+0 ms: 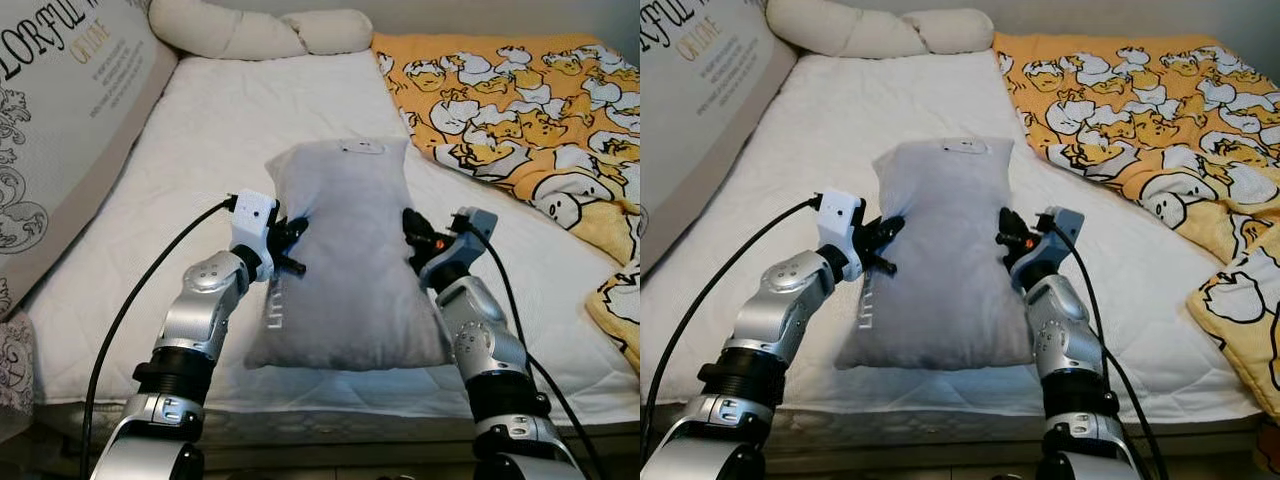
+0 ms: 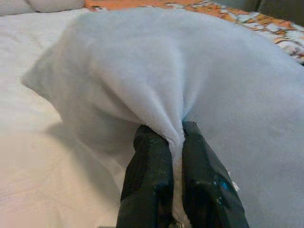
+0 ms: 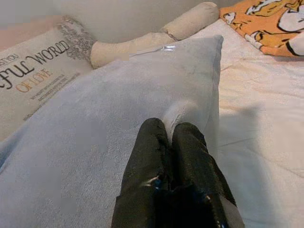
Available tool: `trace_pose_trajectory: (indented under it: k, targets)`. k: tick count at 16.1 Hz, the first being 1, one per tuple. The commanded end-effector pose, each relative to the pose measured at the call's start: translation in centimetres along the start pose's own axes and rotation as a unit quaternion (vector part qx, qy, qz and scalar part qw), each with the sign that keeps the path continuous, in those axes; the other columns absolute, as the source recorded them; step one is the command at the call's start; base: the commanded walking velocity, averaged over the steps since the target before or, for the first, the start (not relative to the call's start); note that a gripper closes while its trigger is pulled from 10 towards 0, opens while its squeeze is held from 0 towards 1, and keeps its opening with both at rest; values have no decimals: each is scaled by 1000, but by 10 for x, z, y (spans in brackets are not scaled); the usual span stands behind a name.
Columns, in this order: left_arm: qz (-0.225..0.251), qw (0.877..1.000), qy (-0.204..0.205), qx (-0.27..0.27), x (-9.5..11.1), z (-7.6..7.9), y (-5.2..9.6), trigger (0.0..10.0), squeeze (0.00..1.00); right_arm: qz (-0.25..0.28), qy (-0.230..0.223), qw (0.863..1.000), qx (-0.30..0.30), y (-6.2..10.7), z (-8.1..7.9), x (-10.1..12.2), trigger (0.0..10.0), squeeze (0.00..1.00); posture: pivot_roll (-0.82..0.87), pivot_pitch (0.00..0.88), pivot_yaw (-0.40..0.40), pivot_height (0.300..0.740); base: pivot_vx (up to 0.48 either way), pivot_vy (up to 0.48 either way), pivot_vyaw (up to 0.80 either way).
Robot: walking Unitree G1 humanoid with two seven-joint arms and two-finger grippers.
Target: Clean up the room
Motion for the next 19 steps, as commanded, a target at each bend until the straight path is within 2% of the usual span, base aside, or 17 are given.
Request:
trace_pose_trajectory:
  k: [1,2,3,4,6,9,13,16,19]
  targets:
    - [24,999,-22,14,21,-3,-4,0,0,23,6,1000,8,-5,-8,15,0,0,-21,0,44,740,0,0,0]
    - [25,999,-25,23,22,-6,-7,0,0,24,9,1000,8,-7,-10,17,0,0,-29,0,51,740,0,0,0]
    - [26,999,-26,25,22,-7,-8,0,0,24,9,1000,7,-8,-10,17,902,0,-33,0,56,740,0,0,0]
    - [32,999,-25,27,23,-4,-8,10000,0,22,20,1000,0,-10,-11,18,10000,0,-35,0,47,740,0,0,0]
    - [36,998,-44,39,24,-3,-9,10000,0,18,53,998,11,-12,-17,20,10000,0,-34,0,49,740,0,0,0]
    - [48,997,-44,44,31,-5,-9,10000,0,8,61,998,-3,-10,-16,12,10000,0,-21,0,45,740,0,0,0]
    - [43,996,-49,59,27,-8,-7,10000,0,10,67,998,-9,-10,-14,13,10000,0,-20,0,36,740,0,366,-714]
    - [43,996,-48,60,27,-8,-8,10000,0,4,58,998,-30,-9,-5,11,10000,0,-21,0,36,740,0,374,0]
    - [43,996,-51,61,26,-6,-9,10000,0,6,59,998,-27,-8,-7,10,10000,0,-20,0,30,740,0,358,0]
Point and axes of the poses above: a point about 5 cm out from each wrist's last joint towards the gripper, its own y axis pointing back from the gripper into the wrist, its own x axis along the axis of the wrist's last joint, z = x × y, the point moved 6 cm from there along -y, pointing out of the wrist towards the gripper, and after that the axes turned 5 degrees about y, right-handed, at the moved point
